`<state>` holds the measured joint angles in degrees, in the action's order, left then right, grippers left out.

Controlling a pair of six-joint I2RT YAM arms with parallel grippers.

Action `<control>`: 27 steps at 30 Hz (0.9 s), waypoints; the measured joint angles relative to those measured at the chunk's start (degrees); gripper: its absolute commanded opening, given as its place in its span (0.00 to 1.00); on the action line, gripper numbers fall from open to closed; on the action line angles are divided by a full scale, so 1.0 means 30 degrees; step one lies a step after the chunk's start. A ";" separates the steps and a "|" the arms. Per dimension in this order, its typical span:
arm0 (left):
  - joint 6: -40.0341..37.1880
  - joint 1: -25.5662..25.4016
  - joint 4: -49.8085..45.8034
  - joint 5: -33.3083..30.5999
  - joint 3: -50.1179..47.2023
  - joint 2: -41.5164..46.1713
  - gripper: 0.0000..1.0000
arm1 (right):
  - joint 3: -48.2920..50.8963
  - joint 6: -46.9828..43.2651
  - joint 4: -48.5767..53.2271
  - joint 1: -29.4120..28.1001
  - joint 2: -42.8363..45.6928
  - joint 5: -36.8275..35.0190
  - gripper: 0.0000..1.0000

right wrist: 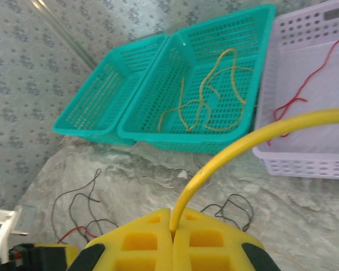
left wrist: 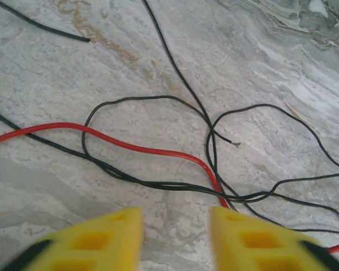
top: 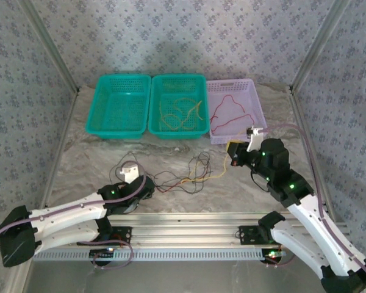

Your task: Untangle the cables

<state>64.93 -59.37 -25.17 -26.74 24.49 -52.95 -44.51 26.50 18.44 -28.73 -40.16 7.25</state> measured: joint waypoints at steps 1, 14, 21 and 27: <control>-0.0036 0.0000 0.0262 0.0073 0.0000 -0.0211 0.62 | 0.0000 0.0036 -0.0109 0.0000 -0.0124 0.0255 0.00; 0.0160 0.1005 0.1501 0.0634 0.1545 -0.4743 0.77 | 0.0000 0.0372 -0.0896 -0.0007 -0.0619 0.2412 0.00; -0.0284 0.2441 0.1989 0.1537 0.2958 -0.7606 0.62 | 0.0000 0.0372 -0.0933 -0.0022 -0.0299 0.2543 0.00; -0.0845 0.2769 0.1923 0.1843 0.3585 -0.9428 0.37 | -0.0007 0.0364 -0.0911 -0.0022 0.0131 0.2543 0.00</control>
<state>62.39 -51.07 -19.40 -21.21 35.24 -81.23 -44.53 27.59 15.70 -28.80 -39.77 14.87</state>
